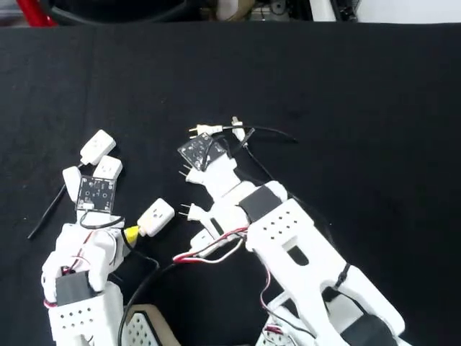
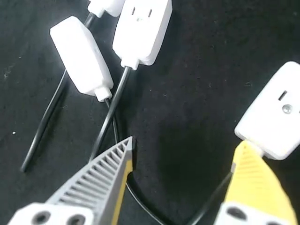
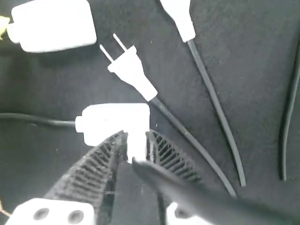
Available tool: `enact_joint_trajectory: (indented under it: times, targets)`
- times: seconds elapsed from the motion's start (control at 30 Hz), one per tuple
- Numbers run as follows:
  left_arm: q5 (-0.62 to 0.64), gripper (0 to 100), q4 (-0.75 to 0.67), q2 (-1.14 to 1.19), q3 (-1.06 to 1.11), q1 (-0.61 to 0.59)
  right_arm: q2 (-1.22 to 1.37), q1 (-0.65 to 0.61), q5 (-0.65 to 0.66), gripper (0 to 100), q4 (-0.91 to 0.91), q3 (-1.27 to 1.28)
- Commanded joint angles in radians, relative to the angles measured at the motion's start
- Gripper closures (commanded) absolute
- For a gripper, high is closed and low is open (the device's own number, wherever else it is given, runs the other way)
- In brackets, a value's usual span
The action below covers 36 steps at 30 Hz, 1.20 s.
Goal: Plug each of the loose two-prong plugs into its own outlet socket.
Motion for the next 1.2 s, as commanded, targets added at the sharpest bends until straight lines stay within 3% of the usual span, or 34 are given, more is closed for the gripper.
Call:
enact_joint_trajectory:
  times: [0.0, 0.37, 1.17]
  targets:
    - [-0.006, 68, -0.023, -0.003, -0.008, -0.018, 0.002, -0.012, -0.028, 98.6, -0.037, -0.004]
    - [-0.006, 68, -0.023, -0.003, -0.005, -0.018, 0.002, -0.091, -0.074, 98.6, -0.092, 0.084]
    - [-0.006, 68, -0.028, -0.003, -0.001, -0.018, 0.01, -0.006, -0.106, 98.6, -0.143, 0.102]
